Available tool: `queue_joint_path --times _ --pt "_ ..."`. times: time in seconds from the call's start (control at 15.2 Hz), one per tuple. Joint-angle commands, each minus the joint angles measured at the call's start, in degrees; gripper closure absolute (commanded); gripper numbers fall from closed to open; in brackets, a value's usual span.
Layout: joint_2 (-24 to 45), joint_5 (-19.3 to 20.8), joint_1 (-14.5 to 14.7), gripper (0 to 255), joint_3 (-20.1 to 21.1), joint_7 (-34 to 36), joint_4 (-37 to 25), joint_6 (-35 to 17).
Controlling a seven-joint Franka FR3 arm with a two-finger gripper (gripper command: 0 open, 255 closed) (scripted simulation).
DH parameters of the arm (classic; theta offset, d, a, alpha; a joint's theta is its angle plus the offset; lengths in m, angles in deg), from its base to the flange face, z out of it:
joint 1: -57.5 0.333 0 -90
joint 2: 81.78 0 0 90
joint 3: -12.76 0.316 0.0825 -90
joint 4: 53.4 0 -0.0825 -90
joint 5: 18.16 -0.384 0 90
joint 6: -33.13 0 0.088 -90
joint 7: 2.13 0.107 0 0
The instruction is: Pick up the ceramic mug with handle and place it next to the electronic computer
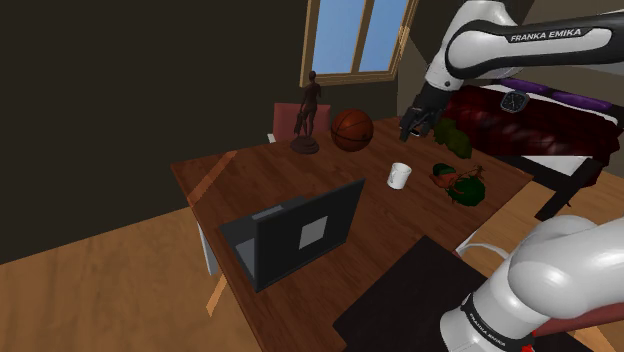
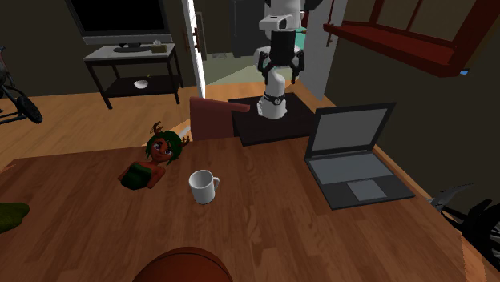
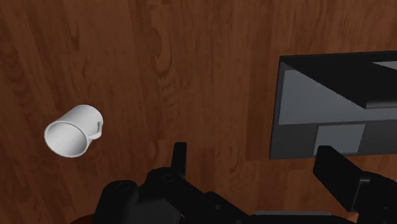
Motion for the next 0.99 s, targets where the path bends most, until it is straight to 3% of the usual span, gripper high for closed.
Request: queue_joint_path --times 0.0,0.46,0.92 --pt "3.1 0.1 -0.4 0 -2.2 -2.4 -0.5 -2.4" --pt "15.5 -2.0 -1.1 0 -9.8 -11.6 -4.7 -9.5" --pt "30.5 -9.7 -2.0 0 -15.8 -23.1 -12.2 -14.3"
